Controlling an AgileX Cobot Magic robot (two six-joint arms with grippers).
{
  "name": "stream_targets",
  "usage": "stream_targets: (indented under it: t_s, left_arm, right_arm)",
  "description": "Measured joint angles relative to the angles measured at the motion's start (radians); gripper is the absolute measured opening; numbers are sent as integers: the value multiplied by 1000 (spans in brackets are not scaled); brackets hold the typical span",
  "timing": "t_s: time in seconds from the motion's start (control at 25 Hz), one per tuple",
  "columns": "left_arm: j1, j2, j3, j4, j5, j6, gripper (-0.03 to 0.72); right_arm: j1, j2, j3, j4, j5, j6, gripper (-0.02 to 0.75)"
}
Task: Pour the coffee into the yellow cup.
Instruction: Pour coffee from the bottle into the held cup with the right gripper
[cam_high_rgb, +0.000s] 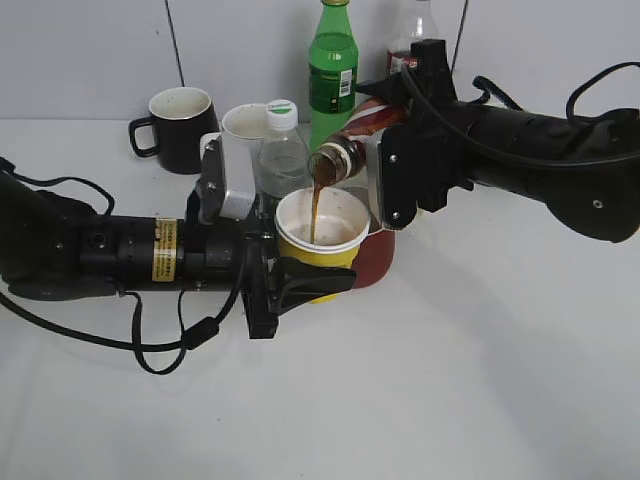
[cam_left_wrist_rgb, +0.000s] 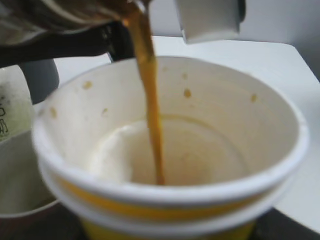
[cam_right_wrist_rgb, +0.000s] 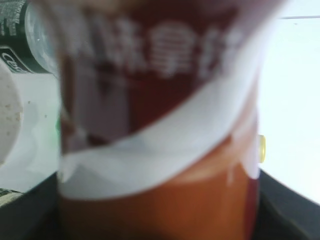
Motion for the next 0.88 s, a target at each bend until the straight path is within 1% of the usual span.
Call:
stream_targets:
  t_s: [0.32, 0.56, 0.88]
  left_arm:
    - [3, -17, 6, 5, 0, 0, 386]
    - [25, -17, 6, 6, -3, 0, 386]
    - [25, -17, 6, 24, -15, 0, 386]
  right_arm:
    - [0, 0, 0, 1, -2, -12, 503]
    - [0, 0, 0, 1, -3, -17, 503]
    - [0, 0, 0, 1, -5, -27, 503]
